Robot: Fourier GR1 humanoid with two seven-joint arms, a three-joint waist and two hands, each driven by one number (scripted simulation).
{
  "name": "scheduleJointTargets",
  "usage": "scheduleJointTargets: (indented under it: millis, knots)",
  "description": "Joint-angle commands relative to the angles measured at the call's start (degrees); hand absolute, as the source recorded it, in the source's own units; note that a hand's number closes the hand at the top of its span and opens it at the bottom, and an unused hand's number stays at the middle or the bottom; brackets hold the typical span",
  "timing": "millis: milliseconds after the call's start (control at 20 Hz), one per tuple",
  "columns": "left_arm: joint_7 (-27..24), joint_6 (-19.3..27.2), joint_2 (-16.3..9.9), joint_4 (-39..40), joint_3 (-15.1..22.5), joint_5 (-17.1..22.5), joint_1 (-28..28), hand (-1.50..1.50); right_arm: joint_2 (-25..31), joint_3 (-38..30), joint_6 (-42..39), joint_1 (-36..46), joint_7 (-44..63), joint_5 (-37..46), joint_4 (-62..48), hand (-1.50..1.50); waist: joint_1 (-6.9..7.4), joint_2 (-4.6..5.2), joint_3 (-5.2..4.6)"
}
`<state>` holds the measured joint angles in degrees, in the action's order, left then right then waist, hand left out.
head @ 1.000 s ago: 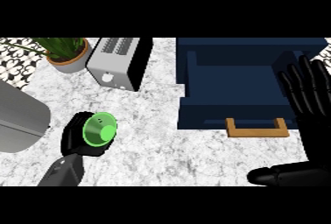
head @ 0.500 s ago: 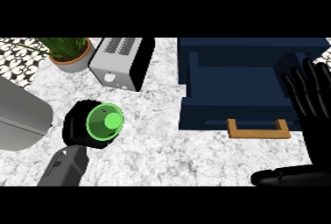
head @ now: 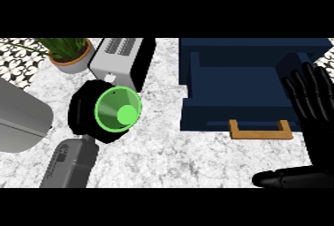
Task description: Pick up the cup, place it into the drawer and close the drawer
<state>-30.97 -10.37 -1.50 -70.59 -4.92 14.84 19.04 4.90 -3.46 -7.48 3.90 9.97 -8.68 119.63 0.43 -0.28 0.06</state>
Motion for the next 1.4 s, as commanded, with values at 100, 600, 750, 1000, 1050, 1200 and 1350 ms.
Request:
scheduleJointTargets:
  millis: [100,600,750,1000,1050,1200,1350]
  knots:
    - [14.63,10.88,1.46,-13.99,5.62,1.79,5.25,1.50,1.37,-2.50,-0.15,1.25,2.35,-2.75,1.32,-1.50,-0.31,0.03,-0.02]
    - [21.91,19.31,1.50,-8.51,5.50,-2.96,21.97,1.50,1.25,-2.03,-1.09,-1.33,0.84,-1.71,2.39,-1.50,-0.98,0.21,-0.04]
    - [21.29,22.23,1.50,-1.94,7.07,-3.61,28.03,1.50,-0.47,-0.33,-0.15,1.71,-2.57,1.19,-2.66,-1.50,-1.08,0.39,-0.04]
    - [22.40,23.18,1.50,2.42,7.53,-3.34,31.95,1.50,-1.06,1.41,0.18,-2.50,0.43,1.66,2.76,-1.50,-1.21,0.32,-0.06]
    - [23.34,26.33,1.50,3.02,11.06,-2.02,33.37,1.50,-1.15,1.27,0.24,-0.36,0.20,1.26,0.02,-1.50,-1.25,0.34,-0.05]
    - [24.45,24.26,1.50,7.25,7.90,-3.78,37.59,1.50,2.50,-4.81,-2.82,-0.04,-1.26,-3.61,-0.89,-1.50,-1.15,0.36,-0.04]
    - [21.58,28.20,1.50,14.79,11.45,-1.71,41.14,1.50,0.51,-1.59,-1.52,1.27,-3.07,-0.02,-2.99,-1.50,-1.61,0.49,-0.03]
